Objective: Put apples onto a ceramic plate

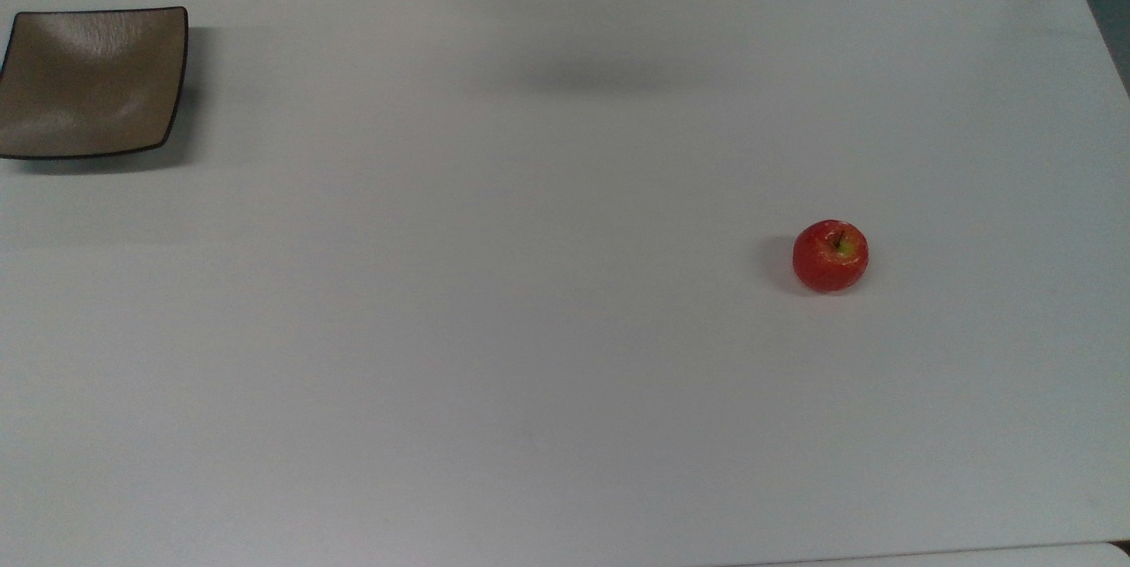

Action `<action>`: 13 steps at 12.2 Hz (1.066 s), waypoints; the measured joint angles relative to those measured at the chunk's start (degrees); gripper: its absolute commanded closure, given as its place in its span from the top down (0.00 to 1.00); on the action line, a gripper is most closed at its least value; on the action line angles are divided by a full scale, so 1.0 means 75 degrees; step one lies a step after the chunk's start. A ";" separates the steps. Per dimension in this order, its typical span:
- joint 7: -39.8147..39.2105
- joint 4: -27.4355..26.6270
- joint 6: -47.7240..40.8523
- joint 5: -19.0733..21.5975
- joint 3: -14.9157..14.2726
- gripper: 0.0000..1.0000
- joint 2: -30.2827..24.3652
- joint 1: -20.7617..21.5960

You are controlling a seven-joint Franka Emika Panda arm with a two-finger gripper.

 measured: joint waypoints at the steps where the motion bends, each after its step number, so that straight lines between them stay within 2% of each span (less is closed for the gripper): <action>1: 0.0000 0.0000 0.0000 0.0000 -0.0001 1.00 0.0000 0.0000; 9: 0.0096 -0.0018 -0.0060 0.0000 -0.0020 1.00 0.0008 0.0018; 13: 0.0096 0.0088 -0.0149 0.0000 -0.0006 1.00 0.0193 0.0342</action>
